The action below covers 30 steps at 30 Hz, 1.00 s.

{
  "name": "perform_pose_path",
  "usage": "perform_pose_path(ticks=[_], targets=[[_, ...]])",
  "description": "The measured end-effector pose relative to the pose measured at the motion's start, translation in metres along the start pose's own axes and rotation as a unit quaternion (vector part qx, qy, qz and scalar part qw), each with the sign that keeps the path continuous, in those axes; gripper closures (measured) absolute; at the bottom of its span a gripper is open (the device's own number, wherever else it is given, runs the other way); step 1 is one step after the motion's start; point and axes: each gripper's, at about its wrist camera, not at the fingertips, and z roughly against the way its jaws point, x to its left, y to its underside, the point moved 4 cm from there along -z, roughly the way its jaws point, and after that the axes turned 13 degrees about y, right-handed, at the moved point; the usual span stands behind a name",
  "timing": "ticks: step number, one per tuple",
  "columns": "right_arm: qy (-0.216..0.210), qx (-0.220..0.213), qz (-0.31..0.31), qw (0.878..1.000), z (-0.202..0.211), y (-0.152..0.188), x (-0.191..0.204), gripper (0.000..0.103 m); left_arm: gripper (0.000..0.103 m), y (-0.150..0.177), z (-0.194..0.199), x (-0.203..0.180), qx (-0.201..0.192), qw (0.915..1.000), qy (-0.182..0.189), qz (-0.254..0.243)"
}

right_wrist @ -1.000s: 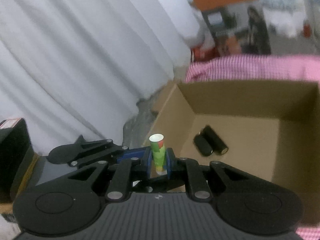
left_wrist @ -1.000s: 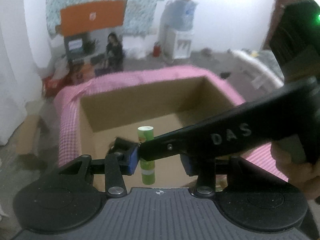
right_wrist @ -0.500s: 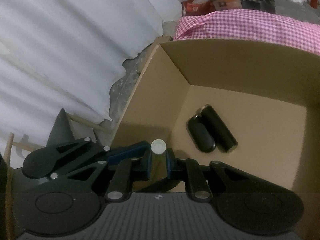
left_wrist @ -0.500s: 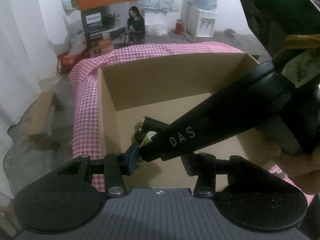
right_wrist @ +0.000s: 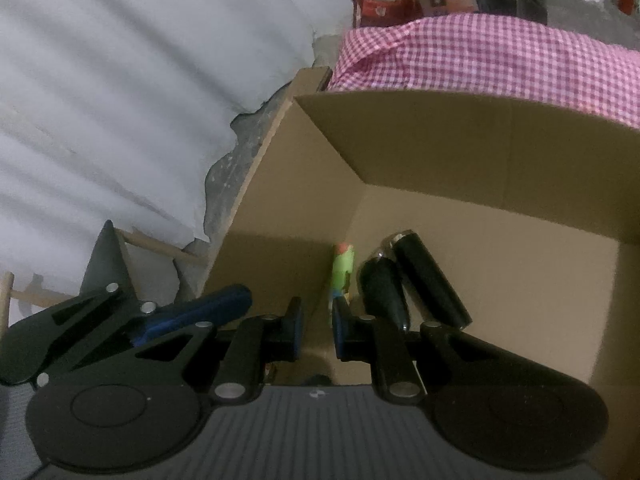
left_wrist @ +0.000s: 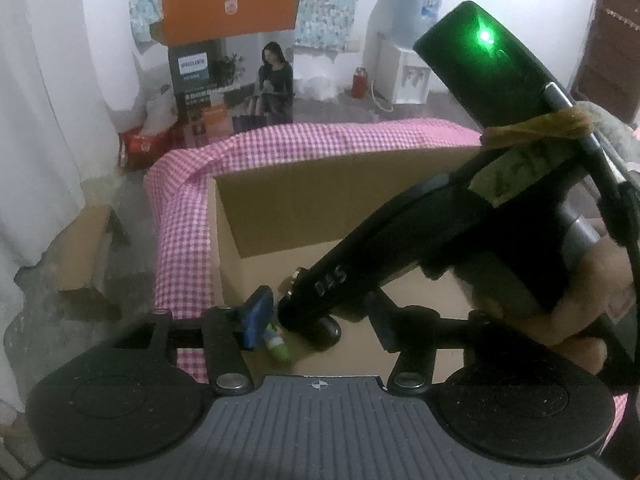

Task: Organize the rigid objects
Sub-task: 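Carry the green lip balm into the box and open the right tool, then bring the right tool back over the table toward the black tape roll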

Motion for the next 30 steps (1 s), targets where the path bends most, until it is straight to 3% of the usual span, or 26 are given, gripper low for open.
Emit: perform_pose_path(ticks=[5, 13, 14, 15, 16, 17, 18, 19, 21, 23, 28, 30], targets=[[-0.016, -0.027, -0.012, 0.999, 0.025, 0.000, -0.006, 0.086, 0.047, 0.000, 0.016, -0.007, -0.015, 0.9999, 0.006, -0.001], [-0.051, -0.121, -0.019, 0.991, 0.122, 0.047, -0.018, 0.081, 0.025, 0.011, 0.073, -0.037, -0.089, 0.9952, 0.032, -0.023], [-0.056, -0.136, -0.021, 0.989, 0.134, 0.056, -0.021, 0.072, 0.023, 0.014, 0.081, -0.041, -0.098, 0.9941, 0.039, -0.025], [-0.058, -0.155, -0.023, 0.986, 0.150, 0.071, -0.025, 0.052, 0.020, 0.018, 0.087, -0.046, -0.106, 0.9931, 0.042, -0.028], [-0.058, -0.175, -0.026, 0.983, 0.163, 0.083, -0.029, 0.042, 0.017, 0.023, 0.094, -0.051, -0.113, 0.9921, 0.044, -0.033], [-0.057, -0.193, -0.028, 0.979, 0.173, 0.095, -0.032, 0.032, 0.015, 0.027, 0.097, -0.056, -0.116, 0.9913, 0.047, -0.038], [-0.052, -0.215, -0.027, 0.975, 0.185, 0.109, -0.037, 0.032, 0.010, 0.032, 0.101, -0.061, -0.117, 0.9906, 0.053, -0.045], [-0.041, -0.231, -0.026, 0.972, 0.195, 0.125, -0.041, 0.030, 0.003, 0.037, 0.102, -0.065, -0.116, 0.9903, 0.059, -0.049], [-0.020, -0.249, -0.029, 0.968, 0.205, 0.150, -0.047, 0.020, 0.001, 0.046, 0.105, -0.070, -0.124, 0.9889, 0.066, -0.048], [0.017, -0.265, -0.030, 0.964, 0.209, 0.179, -0.053, 0.002, 0.000, 0.061, 0.104, -0.075, -0.132, 0.9877, 0.069, -0.049], [0.167, -0.272, 0.011, 0.948, 0.191, 0.232, -0.048, 0.000, 0.000, 0.094, 0.083, -0.079, -0.097, 0.9891, 0.111, -0.010], [0.206, -0.265, 0.031, 0.941, 0.178, 0.249, -0.043, 0.000, 0.000, 0.105, 0.073, -0.079, -0.087, 0.9871, 0.134, 0.015]])
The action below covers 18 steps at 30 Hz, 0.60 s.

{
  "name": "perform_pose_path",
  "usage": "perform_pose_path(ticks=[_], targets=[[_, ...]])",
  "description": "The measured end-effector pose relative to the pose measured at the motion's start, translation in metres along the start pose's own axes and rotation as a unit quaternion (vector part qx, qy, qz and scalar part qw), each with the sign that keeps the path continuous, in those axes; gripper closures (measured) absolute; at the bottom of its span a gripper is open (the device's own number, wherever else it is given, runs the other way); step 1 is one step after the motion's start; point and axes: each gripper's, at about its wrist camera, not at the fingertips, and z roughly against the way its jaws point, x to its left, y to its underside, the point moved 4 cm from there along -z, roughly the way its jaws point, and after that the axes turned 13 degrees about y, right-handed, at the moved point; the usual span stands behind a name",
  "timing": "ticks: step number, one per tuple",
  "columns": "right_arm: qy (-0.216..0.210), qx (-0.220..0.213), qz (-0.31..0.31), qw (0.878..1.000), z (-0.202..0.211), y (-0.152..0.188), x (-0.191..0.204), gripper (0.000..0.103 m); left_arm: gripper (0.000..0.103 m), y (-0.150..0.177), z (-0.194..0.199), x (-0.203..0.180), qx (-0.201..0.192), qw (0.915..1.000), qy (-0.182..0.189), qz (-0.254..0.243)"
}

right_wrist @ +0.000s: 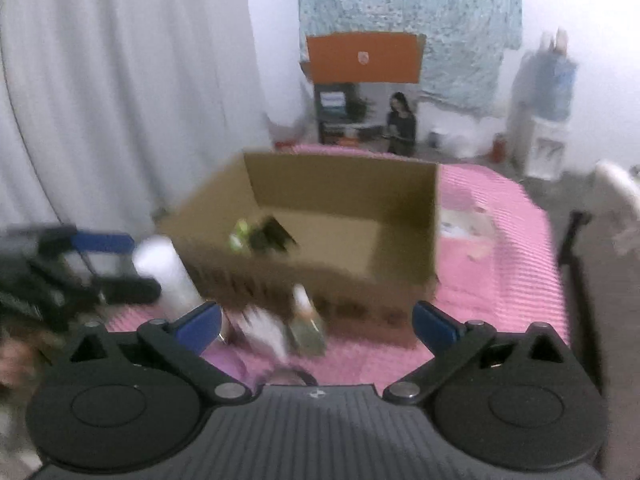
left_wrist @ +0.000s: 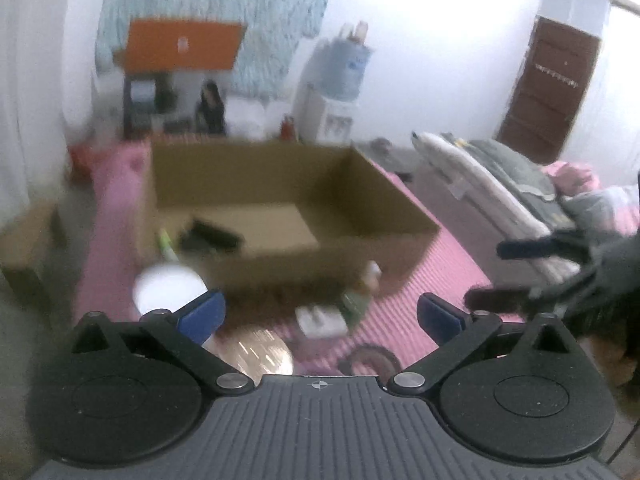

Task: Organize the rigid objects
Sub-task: 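Bring the right tool back over the table toward the black tape roll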

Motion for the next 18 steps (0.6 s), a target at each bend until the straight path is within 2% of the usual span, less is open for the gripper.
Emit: perform_pose_path(ticks=[4, 8, 12, 15, 18], targets=[[0.020, 0.044, 0.021, 0.999, -0.006, 0.027, 0.009, 0.000, 0.000, 0.016, -0.010, 0.006, 0.005, 0.9988, 0.034, 0.035], [0.039, 0.050, 0.004, 0.998, -0.003, 0.037, 0.004, 0.000, 0.000, 0.027, -0.019, 0.002, 0.011, 0.9976, 0.054, 0.041], [0.034, 0.038, -0.034, 0.998, 0.011, 0.044, -0.009, 0.000, 0.000, 0.034, -0.025, -0.009, 0.020, 0.9988, 0.046, -0.002], [0.040, 0.008, -0.019, 0.999, 0.012, 0.048, -0.009, 0.000, 0.000, 0.042, -0.037, -0.019, 0.046, 0.9978, 0.022, -0.044], [0.042, 0.016, -0.018, 0.999, 0.006, 0.054, -0.008, 0.000, 0.000, 0.051, -0.052, -0.028, 0.078, 0.9942, 0.007, -0.073]])
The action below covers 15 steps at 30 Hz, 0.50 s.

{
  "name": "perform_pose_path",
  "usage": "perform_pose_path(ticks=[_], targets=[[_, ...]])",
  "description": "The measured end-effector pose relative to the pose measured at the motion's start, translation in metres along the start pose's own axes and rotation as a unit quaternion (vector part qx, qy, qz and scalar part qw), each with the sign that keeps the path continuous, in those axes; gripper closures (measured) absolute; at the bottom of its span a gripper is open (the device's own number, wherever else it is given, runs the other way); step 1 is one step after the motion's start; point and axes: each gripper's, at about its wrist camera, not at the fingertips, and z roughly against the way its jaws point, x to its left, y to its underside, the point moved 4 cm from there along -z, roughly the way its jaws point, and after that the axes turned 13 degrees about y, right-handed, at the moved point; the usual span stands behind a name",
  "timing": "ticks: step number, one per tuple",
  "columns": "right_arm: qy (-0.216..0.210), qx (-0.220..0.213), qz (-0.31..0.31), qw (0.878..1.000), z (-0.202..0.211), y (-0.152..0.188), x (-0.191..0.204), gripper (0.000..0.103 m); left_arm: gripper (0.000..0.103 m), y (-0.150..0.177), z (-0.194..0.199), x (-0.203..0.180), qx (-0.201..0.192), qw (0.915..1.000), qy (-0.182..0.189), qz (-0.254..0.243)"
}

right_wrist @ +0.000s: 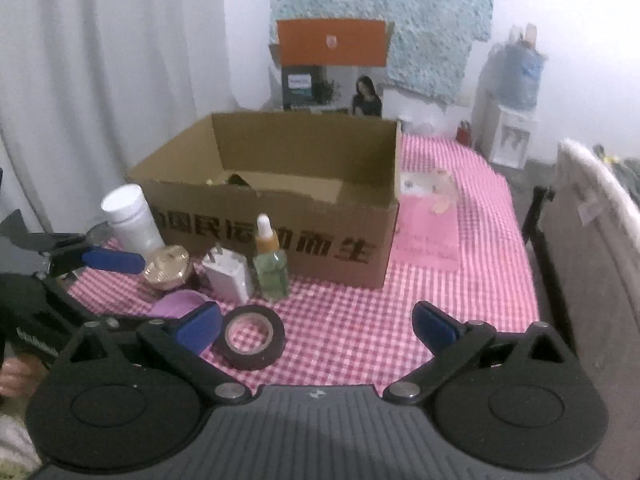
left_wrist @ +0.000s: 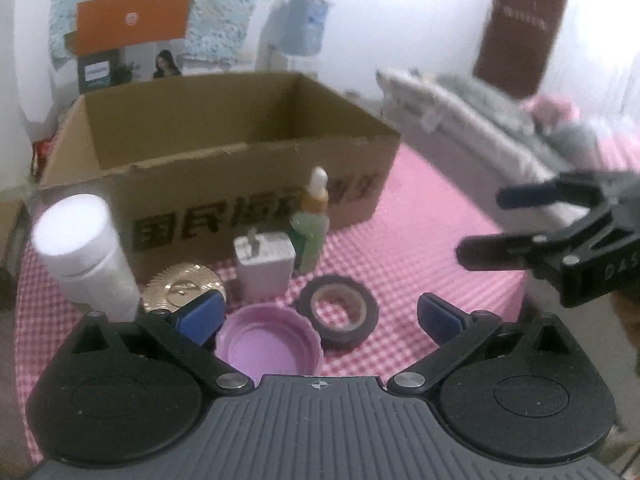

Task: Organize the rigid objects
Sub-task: 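Bring the right tool back over the table toward the black tape roll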

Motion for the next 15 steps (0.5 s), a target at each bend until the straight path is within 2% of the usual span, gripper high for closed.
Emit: perform_pose_path(ticks=[3, 7, 10, 15], targets=[[-0.037, 0.030, -0.027, 0.998, -0.013, 0.004, 0.003, 0.002, 0.000, 0.004, -0.012, -0.010, 0.021, 0.9988, 0.008, -0.044], [-0.049, 0.049, -0.033, 0.997, -0.028, 0.003, 0.009, 0.012, 0.004, 0.006, -0.030, -0.018, 0.058, 0.9947, 0.019, -0.082], [-0.068, 0.067, -0.037, 0.995, -0.041, -0.001, 0.013, 0.026, 0.008, 0.006, -0.041, -0.021, 0.070, 0.9925, 0.022, -0.098], [-0.088, 0.112, -0.041, 0.989, -0.069, -0.001, 0.019, 0.049, 0.018, 0.005, -0.061, -0.022, 0.100, 0.9876, 0.000, -0.121]])
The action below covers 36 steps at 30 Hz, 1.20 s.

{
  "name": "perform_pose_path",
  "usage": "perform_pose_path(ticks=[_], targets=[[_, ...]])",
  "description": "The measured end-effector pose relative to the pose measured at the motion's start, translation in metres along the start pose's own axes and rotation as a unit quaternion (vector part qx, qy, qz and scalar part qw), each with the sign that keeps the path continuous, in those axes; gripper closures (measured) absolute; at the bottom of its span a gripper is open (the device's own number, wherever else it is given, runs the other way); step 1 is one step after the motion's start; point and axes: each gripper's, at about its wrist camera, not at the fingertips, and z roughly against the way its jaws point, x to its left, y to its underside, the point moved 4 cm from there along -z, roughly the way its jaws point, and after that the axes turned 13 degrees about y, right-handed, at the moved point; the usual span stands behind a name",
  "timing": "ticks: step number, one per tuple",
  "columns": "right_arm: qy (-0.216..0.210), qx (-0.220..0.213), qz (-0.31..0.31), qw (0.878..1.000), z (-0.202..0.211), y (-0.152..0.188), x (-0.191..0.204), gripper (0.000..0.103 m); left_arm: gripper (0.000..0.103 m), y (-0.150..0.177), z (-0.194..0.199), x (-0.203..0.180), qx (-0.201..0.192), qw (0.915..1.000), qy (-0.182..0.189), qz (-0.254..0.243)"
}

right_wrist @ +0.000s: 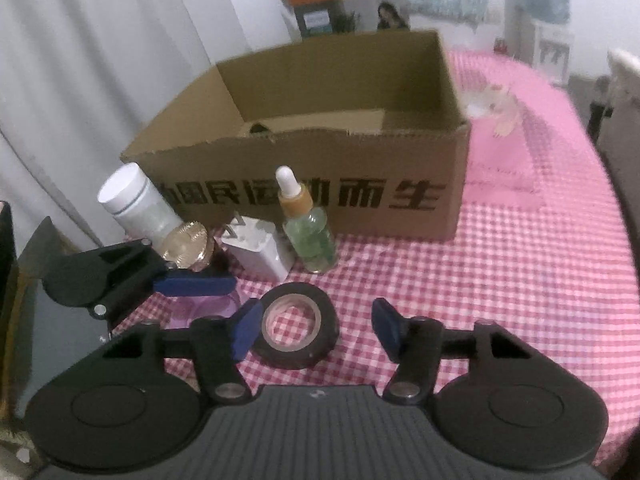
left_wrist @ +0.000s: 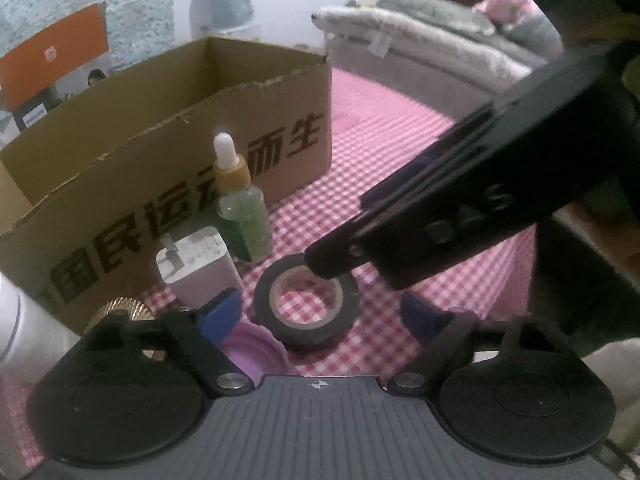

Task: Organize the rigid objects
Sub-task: 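Bring the right tool back over the table toward the black tape roll, then lower the right tool onto the black tape roll and close on it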

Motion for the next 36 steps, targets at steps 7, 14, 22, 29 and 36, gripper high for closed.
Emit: perform_pose_path(ticks=[7, 14, 22, 29, 36], targets=[[-0.005, 0.041, 0.031, 0.999, -0.030, -0.001, 0.010, 0.074, 0.020, -0.001, -0.011, 0.004, 0.027, 0.9996, 0.010, -0.002], [-0.003, 0.055, 0.049, 0.997, -0.043, 0.002, 0.006, 0.081, 0.020, -0.006, -0.015, 0.003, 0.033, 0.9994, 0.010, -0.001], [0.017, 0.055, 0.023, 0.998, -0.032, 0.013, -0.023, 0.081, 0.020, -0.017, -0.028, -0.019, 0.019, 0.9987, 0.045, -0.018], [0.036, 0.048, -0.010, 0.998, -0.021, 0.022, -0.052, 0.081, 0.019, -0.023, -0.028, -0.036, 0.007, 0.9975, 0.057, -0.042], [0.022, 0.037, -0.015, 0.999, -0.015, 0.023, -0.055, 0.081, 0.019, -0.020, -0.041, -0.033, 0.034, 0.9979, 0.039, -0.040]])
